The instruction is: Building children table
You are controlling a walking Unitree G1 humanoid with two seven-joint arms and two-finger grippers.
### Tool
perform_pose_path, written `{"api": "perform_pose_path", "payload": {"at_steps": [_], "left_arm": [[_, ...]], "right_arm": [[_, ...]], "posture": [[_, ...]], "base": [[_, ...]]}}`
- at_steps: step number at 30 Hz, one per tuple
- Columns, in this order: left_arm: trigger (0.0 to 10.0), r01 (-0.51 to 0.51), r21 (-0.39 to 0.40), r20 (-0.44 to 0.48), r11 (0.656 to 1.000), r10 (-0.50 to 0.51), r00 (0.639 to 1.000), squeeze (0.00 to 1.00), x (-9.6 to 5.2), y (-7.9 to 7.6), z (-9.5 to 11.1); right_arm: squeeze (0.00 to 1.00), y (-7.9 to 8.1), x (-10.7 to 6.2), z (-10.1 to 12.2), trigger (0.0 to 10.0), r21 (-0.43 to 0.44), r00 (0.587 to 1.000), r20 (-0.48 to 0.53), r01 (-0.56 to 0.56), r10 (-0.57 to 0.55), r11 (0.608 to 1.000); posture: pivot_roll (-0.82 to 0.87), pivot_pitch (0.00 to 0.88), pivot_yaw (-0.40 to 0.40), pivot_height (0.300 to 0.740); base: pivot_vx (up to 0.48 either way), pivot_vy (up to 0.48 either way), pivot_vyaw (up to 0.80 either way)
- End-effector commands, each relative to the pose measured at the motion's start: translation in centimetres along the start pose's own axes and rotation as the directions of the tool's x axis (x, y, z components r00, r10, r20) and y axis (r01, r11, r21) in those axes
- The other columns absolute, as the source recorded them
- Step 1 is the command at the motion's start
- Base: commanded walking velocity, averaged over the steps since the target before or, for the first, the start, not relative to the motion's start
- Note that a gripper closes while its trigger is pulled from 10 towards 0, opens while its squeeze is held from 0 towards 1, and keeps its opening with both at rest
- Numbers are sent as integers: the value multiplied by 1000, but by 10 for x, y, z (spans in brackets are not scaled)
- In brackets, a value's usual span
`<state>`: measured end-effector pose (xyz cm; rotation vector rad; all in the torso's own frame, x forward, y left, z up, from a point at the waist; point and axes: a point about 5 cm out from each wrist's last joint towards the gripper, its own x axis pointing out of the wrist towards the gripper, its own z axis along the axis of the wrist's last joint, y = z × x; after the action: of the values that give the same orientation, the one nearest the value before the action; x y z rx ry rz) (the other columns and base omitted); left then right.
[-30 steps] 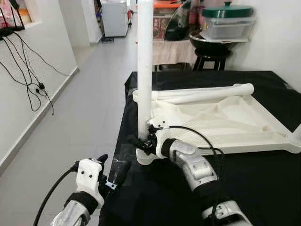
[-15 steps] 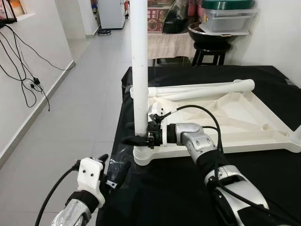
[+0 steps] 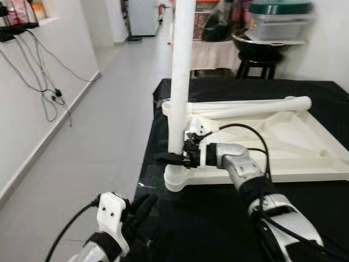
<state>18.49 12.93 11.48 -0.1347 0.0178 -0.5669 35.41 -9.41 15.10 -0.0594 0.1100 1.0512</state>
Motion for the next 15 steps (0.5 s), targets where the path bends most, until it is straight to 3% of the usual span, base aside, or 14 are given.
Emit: {"api": "perform_pose_path", "payload": {"at_steps": [1, 2, 3, 5, 6, 7, 8, 12, 13, 14, 15], "left_arm": [[0, -1, -1, 11, 1000, 1, 1000, 0, -1, 4, 3], [0, -1, -1, 11, 1000, 1, 1000, 0, -1, 4, 3], [0, -5, -9, 19, 1000, 5, 1000, 0, -1, 5, 4], [0, -4, -18, 23, 1000, 5, 1000, 0, -1, 7, 5], [0, -3, -24, 24, 1000, 3, 1000, 0, 0, 8, 4], [0, -3, -24, 24, 1000, 3, 1000, 0, 0, 8, 4], [0, 0, -30, 24, 1000, 0, 1000, 0, 0, 8, 5], [0, 4, -34, 22, 999, -3, 1000, 0, 1, 7, 5], [0, -8, -35, 23, 999, 9, 1000, 0, 1, 7, 4], [941, -20, -36, 24, 999, 21, 999, 0, 1, 8, 4], [941, -20, -36, 24, 999, 21, 999, 0, 1, 8, 4]], "right_arm": [[0, 9, -11, -38, 0, 107, 877, -161, 471, -452, 876], [0, 9, -11, -38, 0, 107, 877, -161, 471, -452, 876], [0, 32, -10, -49, 0, 154, 862, -199, 498, -467, 853], [0, 40, -7, -52, 0, 127, 861, -222, 492, -458, 861], [0, 44, -3, -53, 0, 104, 890, -224, 428, -398, 898], [0, 44, -3, -53, 0, 104, 890, -224, 428, -398, 898], [0, 32, -2, -52, 0, 73, 884, -224, 435, -410, 897], [0, 25, -2, -52, 0, 66, 880, -229, 441, -416, 895], [0, 22, 1, -50, 6667, 75, 891, -234, 415, -388, 907], [0, 22, 3, -46, 10000, 94, 913, -213, 375, -349, 922], [0, 22, 3, -46, 10000, 94, 913, -213, 375, -349, 922]], "posture": [[-8, 42, 21, 740], [-8, 42, 21, 740], [-14, 47, 22, 740], [-25, 44, 32, 740], [-25, 44, 32, 740], [-25, 44, 32, 740], [-15, 26, 21, 740], [1, 31, 10, 740], [13, 22, 6, 740], [13, 21, 6, 740], [13, 21, 6, 740]], "base": [[0, 0, 0], [0, 0, 0], [0, 0, 0], [0, 0, 0], [0, 0, 0], [0, 0, 0], [0, 0, 0], [0, 0, 0], [0, 0, 0], [0, 0, 0], [0, 0, 0]]}}
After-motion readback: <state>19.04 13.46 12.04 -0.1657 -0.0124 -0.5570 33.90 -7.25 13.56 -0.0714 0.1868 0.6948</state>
